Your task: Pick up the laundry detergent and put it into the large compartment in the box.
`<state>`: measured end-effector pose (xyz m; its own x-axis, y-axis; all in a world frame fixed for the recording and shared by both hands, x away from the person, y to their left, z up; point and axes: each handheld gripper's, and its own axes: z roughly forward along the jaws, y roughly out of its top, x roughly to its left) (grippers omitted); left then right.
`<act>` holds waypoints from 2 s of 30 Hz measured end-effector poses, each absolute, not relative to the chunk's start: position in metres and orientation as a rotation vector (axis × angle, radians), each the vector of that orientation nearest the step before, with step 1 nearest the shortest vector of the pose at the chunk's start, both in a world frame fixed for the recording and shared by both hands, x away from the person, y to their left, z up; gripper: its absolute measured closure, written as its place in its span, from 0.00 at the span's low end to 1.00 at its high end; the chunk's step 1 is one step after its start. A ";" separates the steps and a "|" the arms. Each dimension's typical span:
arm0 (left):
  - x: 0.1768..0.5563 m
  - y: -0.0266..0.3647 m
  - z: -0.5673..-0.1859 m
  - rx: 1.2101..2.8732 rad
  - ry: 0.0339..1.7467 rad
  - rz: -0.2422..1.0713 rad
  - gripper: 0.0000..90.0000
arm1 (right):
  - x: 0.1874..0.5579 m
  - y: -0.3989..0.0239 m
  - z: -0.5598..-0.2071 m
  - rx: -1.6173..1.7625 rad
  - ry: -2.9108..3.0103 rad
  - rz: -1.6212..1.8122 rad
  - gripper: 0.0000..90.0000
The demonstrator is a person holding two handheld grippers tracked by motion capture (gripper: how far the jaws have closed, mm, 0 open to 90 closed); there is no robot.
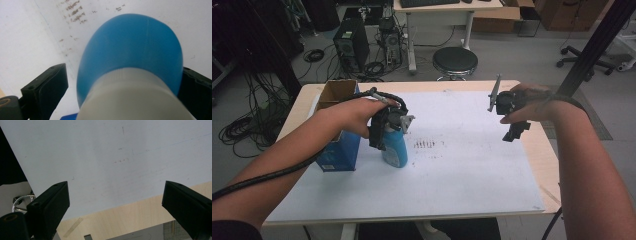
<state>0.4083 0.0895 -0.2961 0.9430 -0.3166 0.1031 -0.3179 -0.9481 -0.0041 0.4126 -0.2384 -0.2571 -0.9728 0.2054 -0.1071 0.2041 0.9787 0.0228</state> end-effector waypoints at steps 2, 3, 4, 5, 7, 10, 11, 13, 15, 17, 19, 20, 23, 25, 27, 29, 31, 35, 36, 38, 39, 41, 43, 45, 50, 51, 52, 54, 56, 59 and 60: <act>0.409 0.090 -0.296 3.089 -0.482 0.149 0.06 | 0.413 -0.239 -0.258 0.316 3.016 0.017 0.08; 0.409 0.090 -0.296 3.089 -0.478 0.144 0.07 | 0.413 -0.239 -0.258 0.318 3.017 0.018 0.08; 0.409 0.089 -0.295 3.098 -0.477 0.138 0.08 | 0.413 -0.239 -0.258 0.317 3.017 0.017 0.08; 0.409 0.089 -0.296 3.096 -0.480 0.143 0.09 | 0.413 -0.239 -0.258 0.316 3.017 0.015 0.08; 0.409 0.089 -0.296 3.101 -0.484 0.140 0.10 | 0.413 -0.239 -0.259 0.316 3.019 0.015 0.08; 0.409 0.089 -0.295 3.102 -0.490 0.130 0.12 | 0.414 -0.238 -0.259 0.314 3.018 0.015 0.08; 0.408 0.088 -0.295 3.104 -0.493 0.137 0.12 | 0.414 -0.238 -0.259 0.308 3.019 0.013 0.08; 0.408 0.088 -0.294 3.095 -0.499 0.126 0.13 | 0.414 -0.238 -0.260 0.315 3.020 0.014 0.08; 0.408 0.088 -0.294 3.093 -0.501 0.132 0.14 | 0.414 -0.238 -0.260 0.315 3.020 0.014 0.08; 0.408 0.087 -0.293 3.096 -0.515 0.134 0.15 | 0.414 -0.238 -0.261 0.316 3.020 0.015 0.08; 0.408 0.087 -0.293 3.096 -0.516 0.134 0.16 | 0.414 -0.238 -0.262 0.318 3.021 0.014 0.08; 0.407 0.086 -0.294 3.098 -0.517 0.136 0.16 | 0.414 -0.238 -0.262 0.319 3.021 0.015 0.08; 0.407 0.086 -0.294 3.106 -0.533 0.138 0.18 | 0.414 -0.239 -0.262 0.317 3.024 0.014 0.08; 0.407 0.086 -0.295 3.109 -0.536 0.145 0.19 | 0.413 -0.239 -0.263 0.322 3.023 0.017 0.08; 0.407 0.085 -0.295 3.115 -0.553 0.145 0.20 | 0.413 -0.240 -0.263 0.324 3.022 0.017 0.08; 0.407 0.085 -0.295 3.116 -0.557 0.145 0.21 | 0.413 -0.240 -0.263 0.323 3.023 0.016 0.08; 0.407 0.085 -0.296 3.116 -0.565 0.140 0.24 | 0.413 -0.240 -0.263 0.323 3.023 0.018 0.08; 0.407 0.084 -0.296 3.124 -0.586 0.144 0.27 | 0.415 -0.237 -0.262 0.321 3.023 0.015 0.08; 0.407 0.084 -0.296 3.124 -0.586 0.144 0.27 | 0.415 -0.237 -0.262 0.321 3.023 0.015 0.08; 0.407 0.084 -0.296 3.119 -0.587 0.134 0.28 | 0.415 -0.234 -0.261 0.309 3.021 0.015 0.08; 0.407 0.084 -0.296 3.119 -0.590 0.130 0.29 | 0.415 -0.233 -0.261 0.305 3.022 0.011 0.08; 0.407 0.084 -0.296 3.120 -0.594 0.131 0.30 | 0.415 -0.231 -0.260 0.300 3.020 0.013 0.08; 0.408 0.084 -0.296 3.119 -0.606 0.136 0.32 | 0.415 -0.230 -0.260 0.301 3.020 0.014 0.08; 0.408 0.084 -0.296 3.123 -0.601 0.135 0.35 | 0.415 -0.230 -0.261 0.295 3.023 0.011 0.08; 0.408 0.082 -0.296 3.140 -0.618 0.132 0.39 | 0.415 -0.230 -0.262 0.297 3.023 0.009 0.08; 0.408 0.082 -0.296 3.140 -0.618 0.132 0.39 | 0.415 -0.230 -0.262 0.297 3.023 0.009 0.08; 0.408 0.081 -0.296 3.139 -0.628 0.137 0.39 | 0.415 -0.230 -0.263 0.302 3.024 0.012 0.08; 0.408 0.081 -0.296 3.136 -0.639 0.135 0.40 | 0.414 -0.231 -0.263 0.300 3.025 0.009 0.09; 0.408 0.082 -0.296 3.130 -0.645 0.128 0.40 | 0.414 -0.231 -0.264 0.303 3.025 0.009 0.09; 0.408 0.084 -0.295 3.115 -0.650 0.115 0.41 | 0.414 -0.232 -0.264 0.304 3.027 0.007 0.09; 0.407 0.085 -0.295 3.109 -0.660 0.114 0.41 | 0.414 -0.233 -0.265 0.306 3.027 0.006 0.09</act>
<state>0.4074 0.0849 -0.2950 0.9114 -0.4068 0.0623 -0.4041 -0.9132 -0.0522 0.4136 -0.2326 -0.2646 -0.9750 0.1996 -0.0980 0.1993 0.9798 0.0138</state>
